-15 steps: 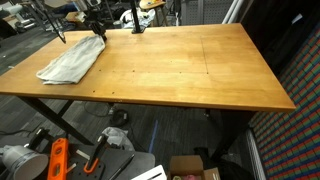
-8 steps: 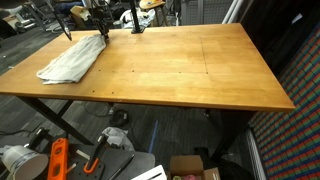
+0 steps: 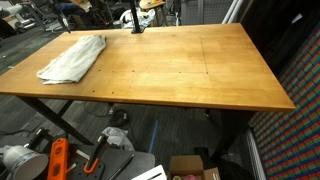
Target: Fold the white towel from right to left
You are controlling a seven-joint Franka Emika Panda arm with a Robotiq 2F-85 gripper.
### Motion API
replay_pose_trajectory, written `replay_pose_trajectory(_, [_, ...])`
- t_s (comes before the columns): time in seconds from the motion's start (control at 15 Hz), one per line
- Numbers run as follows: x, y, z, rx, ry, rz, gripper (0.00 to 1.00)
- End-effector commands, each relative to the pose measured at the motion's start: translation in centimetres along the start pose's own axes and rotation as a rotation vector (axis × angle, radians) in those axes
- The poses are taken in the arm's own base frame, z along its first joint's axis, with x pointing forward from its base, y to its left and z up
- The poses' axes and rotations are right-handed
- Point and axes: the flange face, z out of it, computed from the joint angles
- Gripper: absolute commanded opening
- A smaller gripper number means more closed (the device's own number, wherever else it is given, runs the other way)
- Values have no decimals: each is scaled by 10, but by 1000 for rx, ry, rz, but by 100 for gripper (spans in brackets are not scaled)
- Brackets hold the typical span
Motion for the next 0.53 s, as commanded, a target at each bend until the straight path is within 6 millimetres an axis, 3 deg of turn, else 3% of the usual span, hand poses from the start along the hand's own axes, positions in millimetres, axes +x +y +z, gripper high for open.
replay_pose_trajectory(0.0, [-22, -12, -26, 16, 0, -134, 100])
replay_pose_trajectory(0.47, [-110, -38, -28, -19, -75, -517, 100])
